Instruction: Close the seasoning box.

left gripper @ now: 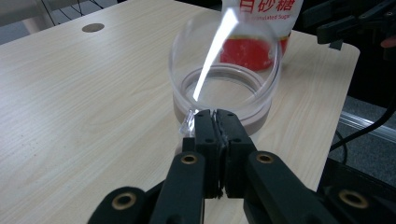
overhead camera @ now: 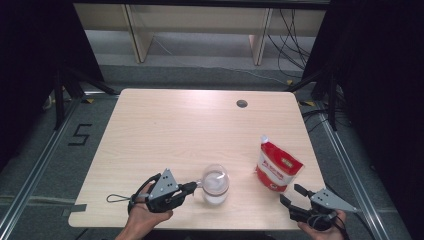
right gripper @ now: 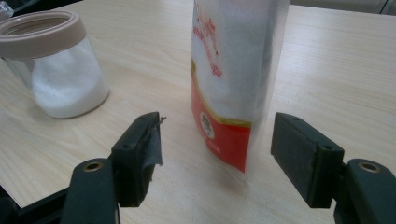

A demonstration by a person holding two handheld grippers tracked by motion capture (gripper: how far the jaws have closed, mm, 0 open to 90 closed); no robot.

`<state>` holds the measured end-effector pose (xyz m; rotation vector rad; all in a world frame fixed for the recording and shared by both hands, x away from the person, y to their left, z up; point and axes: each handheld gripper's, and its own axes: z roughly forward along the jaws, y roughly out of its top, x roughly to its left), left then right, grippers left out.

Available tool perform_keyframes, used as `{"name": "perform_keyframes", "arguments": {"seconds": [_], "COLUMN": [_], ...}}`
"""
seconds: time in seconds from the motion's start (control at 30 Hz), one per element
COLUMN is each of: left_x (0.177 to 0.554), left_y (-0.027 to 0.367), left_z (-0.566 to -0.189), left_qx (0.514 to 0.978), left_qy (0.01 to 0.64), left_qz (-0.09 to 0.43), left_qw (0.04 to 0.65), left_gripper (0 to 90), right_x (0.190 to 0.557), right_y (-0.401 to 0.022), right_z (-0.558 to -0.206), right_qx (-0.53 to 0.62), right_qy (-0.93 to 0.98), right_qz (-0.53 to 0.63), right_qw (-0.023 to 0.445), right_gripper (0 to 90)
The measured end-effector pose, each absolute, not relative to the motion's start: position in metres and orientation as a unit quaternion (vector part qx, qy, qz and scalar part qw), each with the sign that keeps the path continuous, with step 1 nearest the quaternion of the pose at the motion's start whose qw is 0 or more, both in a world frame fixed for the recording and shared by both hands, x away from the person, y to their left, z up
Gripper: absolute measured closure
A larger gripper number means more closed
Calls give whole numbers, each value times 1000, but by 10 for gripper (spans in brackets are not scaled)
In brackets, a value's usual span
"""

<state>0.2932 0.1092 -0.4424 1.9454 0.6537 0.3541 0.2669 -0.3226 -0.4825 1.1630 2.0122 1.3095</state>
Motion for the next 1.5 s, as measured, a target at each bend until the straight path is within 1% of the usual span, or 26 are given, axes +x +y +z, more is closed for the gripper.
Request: {"name": "perform_keyframes", "arguments": {"seconds": [0.07,0.27,0.3,0.33,0.37,0.43,0.47,0.5,0.53,0.63,0.67,0.7,0.73,0.83,0.93,1.03,1.1,1.13,1.3,1.43,1.47,1.5], "left_x": [294,292,294,292,292,292,293,291,292,292,291,291,290,290,289,290,288,289,286,285,284,284], "left_y": [111,119,121,122,123,125,127,127,129,133,133,135,135,139,141,144,145,145,147,149,149,150], "left_z": [-443,-447,-447,-448,-449,-451,-451,-453,-453,-456,-457,-457,-458,-461,-465,-467,-470,-471,-473,-476,-476,-477], "left_qx": [809,800,805,799,799,798,801,794,796,793,790,794,793,794,795,804,801,802,804,805,804,803], "left_qy": [264,285,272,285,285,285,279,295,293,302,310,307,314,317,324,317,329,326,327,329,331,335], "left_qz": [148,138,144,138,137,138,141,135,137,137,134,135,136,136,137,141,136,138,135,142,139,136], "left_qw": [504,509,507,511,511,513,511,514,511,511,511,507,504,500,494,482,482,481,478,473,474,474], "left_gripper": [852,783,777,765,752,721,691,658,619,529,493,467,436,365,319,294,282,272,235,222,218,216], "right_x": [267,267,267,267,267,268,267,268,268,268,266,268,268,267,268,267,267,269,269,268,267,267], "right_y": [-323,-322,-322,-322,-322,-323,-322,-322,-322,-322,-320,-322,-322,-321,-320,-319,-319,-320,-320,-319,-317,-317], "right_z": [-483,-483,-483,-483,-483,-482,-482,-482,-482,-482,-482,-482,-482,-482,-482,-482,-482,-483,-483,-483,-483,-484], "right_qx": [422,420,420,420,419,414,416,413,417,417,430,415,417,422,420,427,425,413,413,413,425,422], "right_qy": [735,736,736,736,736,736,736,737,736,735,731,737,735,733,735,734,736,740,742,745,740,741], "right_qz": [476,477,477,477,477,476,478,477,479,480,479,479,480,480,478,478,476,475,475,473,474,473], "right_qw": [236,233,233,233,234,243,239,242,233,234,226,235,234,232,233,226,226,236,231,227,219,222], "right_gripper": [340,340,340,340,340,339,339,337,336,327,326,322,312,303,293,292,292,291,290,290,290,290]}}
